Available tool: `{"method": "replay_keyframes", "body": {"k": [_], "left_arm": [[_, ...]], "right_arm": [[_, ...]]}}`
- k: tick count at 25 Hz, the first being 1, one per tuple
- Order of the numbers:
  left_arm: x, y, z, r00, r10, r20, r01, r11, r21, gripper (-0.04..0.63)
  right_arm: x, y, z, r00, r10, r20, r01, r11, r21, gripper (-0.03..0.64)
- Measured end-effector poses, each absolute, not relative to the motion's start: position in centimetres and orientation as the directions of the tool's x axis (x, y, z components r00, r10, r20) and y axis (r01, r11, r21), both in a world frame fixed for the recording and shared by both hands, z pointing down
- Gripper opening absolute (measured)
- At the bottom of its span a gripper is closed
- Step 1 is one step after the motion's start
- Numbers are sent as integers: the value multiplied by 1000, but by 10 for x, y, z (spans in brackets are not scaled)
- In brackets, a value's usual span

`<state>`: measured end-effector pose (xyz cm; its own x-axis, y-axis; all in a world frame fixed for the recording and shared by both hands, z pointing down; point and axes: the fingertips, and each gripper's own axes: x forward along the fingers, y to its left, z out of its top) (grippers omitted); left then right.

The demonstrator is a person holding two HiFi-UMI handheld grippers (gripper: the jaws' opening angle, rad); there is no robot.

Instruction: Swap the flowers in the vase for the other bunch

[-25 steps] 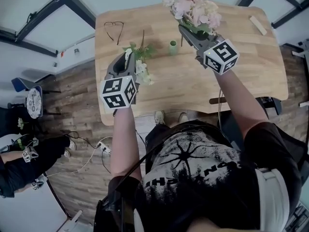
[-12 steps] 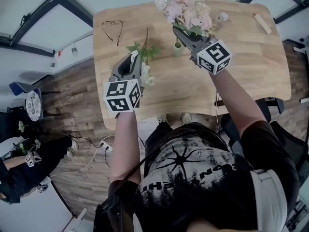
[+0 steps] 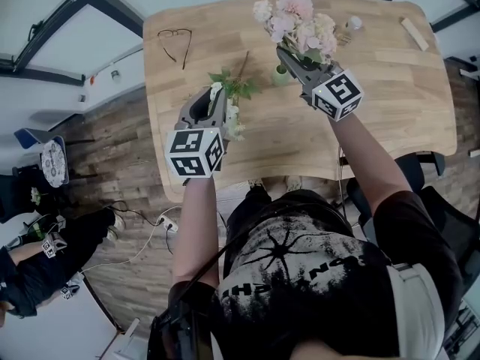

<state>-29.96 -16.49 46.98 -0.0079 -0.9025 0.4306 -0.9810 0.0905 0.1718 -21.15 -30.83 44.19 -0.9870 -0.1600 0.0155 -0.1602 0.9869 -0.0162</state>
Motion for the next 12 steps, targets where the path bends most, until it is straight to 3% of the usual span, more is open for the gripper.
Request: {"method": "replay_keyframes", "body": {"k": [12], "left_arm": [[-294, -160, 476, 14, -900, 435, -979, 76, 187, 77]], "right_arm": [[-206, -293, 483, -986, -156, 51, -156, 988, -3, 55]]}}
